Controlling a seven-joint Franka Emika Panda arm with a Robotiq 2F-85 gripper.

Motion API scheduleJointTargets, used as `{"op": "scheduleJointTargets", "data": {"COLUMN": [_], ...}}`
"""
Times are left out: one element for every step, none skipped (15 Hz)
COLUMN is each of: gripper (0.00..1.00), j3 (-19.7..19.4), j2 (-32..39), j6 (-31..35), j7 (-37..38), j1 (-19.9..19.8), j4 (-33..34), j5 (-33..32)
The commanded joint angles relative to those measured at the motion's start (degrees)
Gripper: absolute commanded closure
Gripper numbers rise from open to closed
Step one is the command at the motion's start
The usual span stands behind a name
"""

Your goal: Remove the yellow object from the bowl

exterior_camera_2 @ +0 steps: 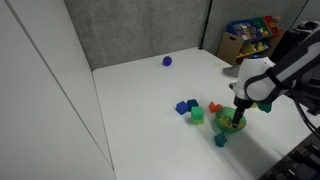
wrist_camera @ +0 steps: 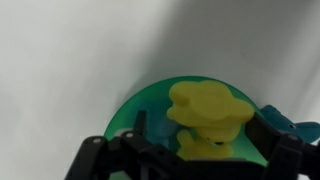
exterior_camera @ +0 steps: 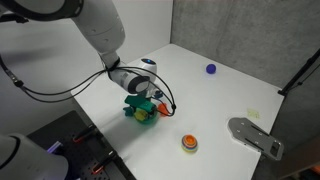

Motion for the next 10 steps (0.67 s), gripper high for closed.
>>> {"op": "scheduleJointTargets", "data": {"gripper": [0.25,0.26,0.34,0.44,0.51,0.58,0.60,0.65,0.67,0.69], "j3": [0.9,1.1,1.3,1.4,1.4,1.6,1.9,2.3,2.6,3.3], "j2": [1.5,1.6,1.7,1.7,1.6,1.3,1.0,0.6,0.3,-0.2], "j6": [-0.3,-0.7,-1.2,-1.5,-1.9,-2.5,-3.1,-3.9,-4.5,-5.4], "j7": [-0.4,-0.5,-0.4,-0.3,0.1,0.2,0.0,-0.2,-0.3,-0.8], "j1": [-0.9,-0.9,-1.1,-1.1,-0.9,-1.0,-1.3,-1.4,-1.6,-2.1], "j4": [1.6,1.7,1.9,2.1,2.2,2.3,2.4,2.6,2.7,2.7], "j5": [-0.1,0.0,0.3,0.5,0.6,0.8,1.3,1.7,2.1,2.8]}}
